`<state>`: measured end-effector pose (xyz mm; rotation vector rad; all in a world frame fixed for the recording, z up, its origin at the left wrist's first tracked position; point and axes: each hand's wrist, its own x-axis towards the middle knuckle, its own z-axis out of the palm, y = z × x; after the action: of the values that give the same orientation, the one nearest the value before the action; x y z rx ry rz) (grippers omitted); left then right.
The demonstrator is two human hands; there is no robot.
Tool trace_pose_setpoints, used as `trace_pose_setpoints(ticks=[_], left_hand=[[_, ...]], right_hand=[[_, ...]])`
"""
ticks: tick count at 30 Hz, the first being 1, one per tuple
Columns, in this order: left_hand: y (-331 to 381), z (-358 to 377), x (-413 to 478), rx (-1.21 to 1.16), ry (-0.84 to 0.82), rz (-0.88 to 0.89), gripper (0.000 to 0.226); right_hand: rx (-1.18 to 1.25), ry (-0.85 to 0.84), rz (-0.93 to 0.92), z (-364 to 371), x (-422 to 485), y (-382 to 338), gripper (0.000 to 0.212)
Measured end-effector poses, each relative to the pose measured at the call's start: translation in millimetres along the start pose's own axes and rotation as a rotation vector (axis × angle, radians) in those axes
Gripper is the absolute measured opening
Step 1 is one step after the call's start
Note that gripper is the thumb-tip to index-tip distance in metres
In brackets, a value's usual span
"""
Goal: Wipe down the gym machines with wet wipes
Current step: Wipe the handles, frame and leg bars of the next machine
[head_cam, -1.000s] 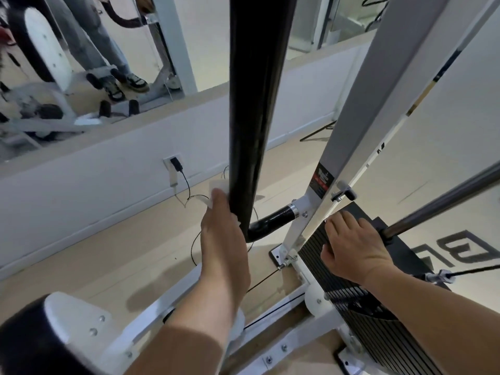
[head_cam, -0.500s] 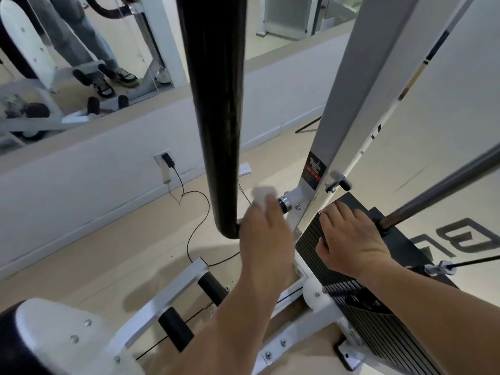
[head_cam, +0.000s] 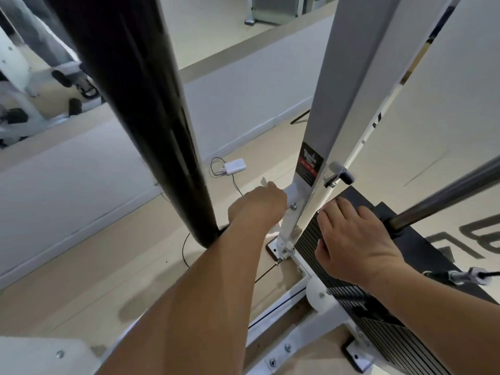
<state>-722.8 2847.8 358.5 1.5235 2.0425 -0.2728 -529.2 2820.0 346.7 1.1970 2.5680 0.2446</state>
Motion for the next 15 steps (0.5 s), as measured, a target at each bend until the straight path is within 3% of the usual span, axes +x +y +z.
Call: trace_pose_setpoints(ticks=[1, 5, 8, 11, 13, 15], left_hand=[[-1.0, -2.0, 10.1, -0.057, -0.051, -0.006, 0.012], [-0.2, 4.2, 17.7, -0.188, -0.036, -0.082, 0.03], [2.7, 22.7, -14.0, -0.022, 0.254, -0.091, 0.047], [3.5, 56.6, -48.8, -0.101, 0.515, 0.007, 0.048], [9.9, 86.2, -80.7, -0.133, 0.522, 0.123, 0.057], [10.1, 120.6, -112.5, -0.349, 0.379, 0.119, 0.05]], right_hand=[[-0.003, 0.0, -0.001, 0.2, 0.0, 0.3, 0.031], [-0.014, -0.02, -0.003, -1.8, -0.3, -0.2, 0.033], [-0.016, -0.019, -0.002, -5.0, -1.8, -1.3, 0.035], [-0.025, -0.022, 0.01, -6.8, -2.4, -2.6, 0.035], [-0.02, -0.021, 0.022, -8.9, -3.0, -3.8, 0.034], [-0.013, -0.022, 0.032, -12.4, -3.8, -4.5, 0.034]])
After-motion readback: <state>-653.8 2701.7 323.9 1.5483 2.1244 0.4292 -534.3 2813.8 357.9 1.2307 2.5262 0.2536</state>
